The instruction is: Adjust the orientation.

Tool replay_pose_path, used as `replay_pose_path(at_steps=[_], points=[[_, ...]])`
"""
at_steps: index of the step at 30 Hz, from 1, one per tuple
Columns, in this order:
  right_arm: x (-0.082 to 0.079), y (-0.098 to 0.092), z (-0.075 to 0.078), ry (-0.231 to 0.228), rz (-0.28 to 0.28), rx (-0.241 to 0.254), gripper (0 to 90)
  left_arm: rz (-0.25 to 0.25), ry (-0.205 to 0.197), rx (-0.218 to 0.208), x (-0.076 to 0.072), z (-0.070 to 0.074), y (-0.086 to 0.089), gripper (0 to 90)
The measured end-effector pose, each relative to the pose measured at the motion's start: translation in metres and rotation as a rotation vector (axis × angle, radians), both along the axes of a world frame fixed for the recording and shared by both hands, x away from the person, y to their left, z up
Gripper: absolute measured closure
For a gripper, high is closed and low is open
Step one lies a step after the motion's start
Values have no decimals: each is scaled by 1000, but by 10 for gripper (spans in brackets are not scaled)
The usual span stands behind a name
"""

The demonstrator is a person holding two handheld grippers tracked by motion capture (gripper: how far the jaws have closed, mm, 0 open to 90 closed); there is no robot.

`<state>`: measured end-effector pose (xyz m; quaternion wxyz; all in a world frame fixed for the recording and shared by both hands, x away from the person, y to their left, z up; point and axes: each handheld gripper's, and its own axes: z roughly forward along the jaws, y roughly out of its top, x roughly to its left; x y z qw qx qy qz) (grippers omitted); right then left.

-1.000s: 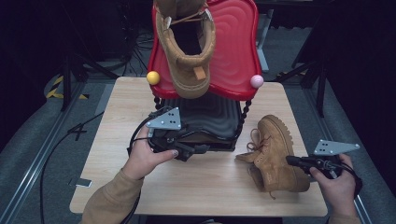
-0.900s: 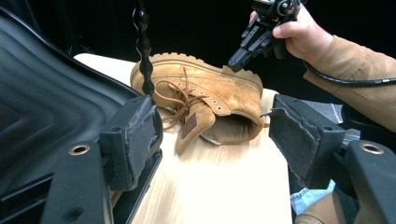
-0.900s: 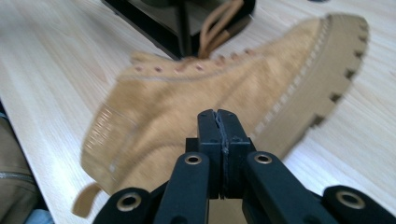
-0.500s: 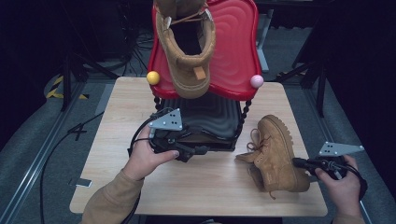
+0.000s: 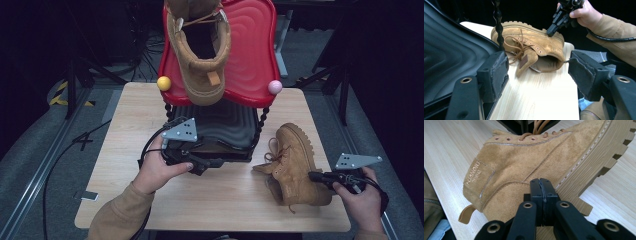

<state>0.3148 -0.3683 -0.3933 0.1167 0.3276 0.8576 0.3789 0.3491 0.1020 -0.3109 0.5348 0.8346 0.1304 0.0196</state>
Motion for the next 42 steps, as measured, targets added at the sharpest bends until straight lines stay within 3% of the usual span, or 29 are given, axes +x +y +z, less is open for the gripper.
replay_pose_path(at_steps=[4, 11, 17, 23, 25, 28, 37, 42], points=[[-2, -7, 2, -11, -40, -1, 900, 2, -1, -1, -1, 1, 1, 310], [-9, -36, 5, -80, -204, -55, 900, 2, 5, 2, -1, 0, 0, 310], [-10, -59, -3, -94, -291, -24, 900, -1, 3, 7, 0, -2, -3, 311], [-15, -74, -3, -127, -391, -62, 900, -1, -2, 4, 1, -4, -5, 316], [-17, -80, -4, -121, -444, -127, 900, -4, -1, 1, 0, -4, -5, 317], [-19, -87, -7, -109, -444, -69, 900, -5, 3, 4, -1, -4, -6, 318], [-23, -92, -3, -125, -466, -71, 899, -6, 7, 5, -1, -4, -6, 317], [-28, -97, 4, -167, -508, -29, 828, -8, 5, 7, -2, -5, -6, 317]])
